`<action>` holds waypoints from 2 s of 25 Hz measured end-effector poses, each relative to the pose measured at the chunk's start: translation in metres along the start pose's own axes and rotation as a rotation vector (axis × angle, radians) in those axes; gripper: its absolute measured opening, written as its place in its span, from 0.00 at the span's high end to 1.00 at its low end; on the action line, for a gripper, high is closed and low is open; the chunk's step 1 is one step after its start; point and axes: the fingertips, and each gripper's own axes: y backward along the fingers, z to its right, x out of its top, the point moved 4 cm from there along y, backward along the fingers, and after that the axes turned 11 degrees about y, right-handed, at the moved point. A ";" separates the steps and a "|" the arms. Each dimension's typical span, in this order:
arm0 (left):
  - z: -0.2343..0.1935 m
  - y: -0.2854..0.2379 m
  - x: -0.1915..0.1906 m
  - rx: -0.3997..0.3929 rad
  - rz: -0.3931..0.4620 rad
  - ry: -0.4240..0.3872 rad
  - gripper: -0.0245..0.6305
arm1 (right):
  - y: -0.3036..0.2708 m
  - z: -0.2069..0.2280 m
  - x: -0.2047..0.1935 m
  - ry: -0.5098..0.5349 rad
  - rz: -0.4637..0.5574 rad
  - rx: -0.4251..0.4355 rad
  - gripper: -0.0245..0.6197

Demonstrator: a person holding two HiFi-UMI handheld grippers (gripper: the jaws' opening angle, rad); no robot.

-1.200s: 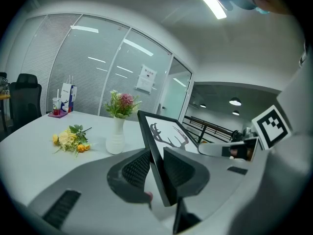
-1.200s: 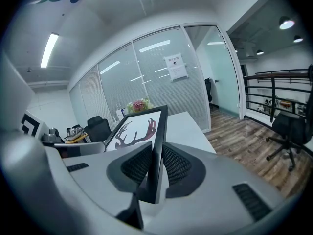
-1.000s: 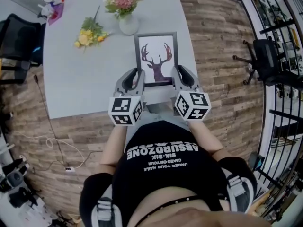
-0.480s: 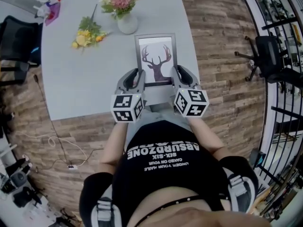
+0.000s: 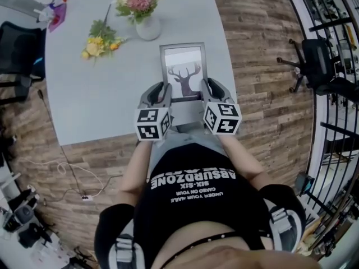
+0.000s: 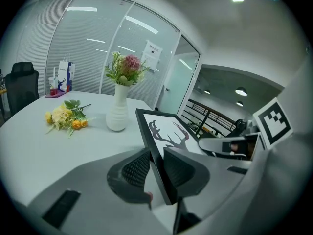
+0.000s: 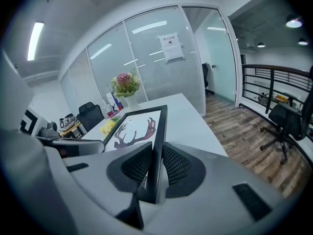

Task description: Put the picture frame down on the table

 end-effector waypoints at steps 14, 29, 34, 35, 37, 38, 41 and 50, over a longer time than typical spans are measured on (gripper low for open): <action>-0.013 -0.032 -0.035 0.047 -0.101 0.010 0.81 | -0.023 0.013 -0.033 0.007 -0.083 -0.014 0.84; -0.030 -0.062 -0.060 0.112 -0.192 0.017 0.81 | -0.054 0.019 -0.063 0.015 -0.169 -0.026 0.84; -0.035 -0.070 -0.067 0.129 -0.226 0.008 0.81 | -0.062 0.021 -0.071 0.013 -0.205 -0.022 0.84; -0.035 -0.071 -0.068 0.131 -0.231 0.004 0.81 | -0.063 0.022 -0.073 0.010 -0.210 -0.023 0.84; -0.035 -0.074 -0.069 0.133 -0.237 -0.004 0.81 | -0.066 0.023 -0.076 0.006 -0.220 -0.029 0.84; -0.036 -0.076 -0.069 0.134 -0.241 -0.008 0.81 | -0.068 0.024 -0.078 0.005 -0.224 -0.031 0.84; -0.040 -0.080 -0.072 0.137 -0.258 -0.017 0.81 | -0.074 0.023 -0.083 0.005 -0.236 -0.032 0.84; -0.044 -0.086 -0.074 0.142 -0.271 -0.027 0.81 | -0.083 0.024 -0.088 0.014 -0.263 -0.032 0.84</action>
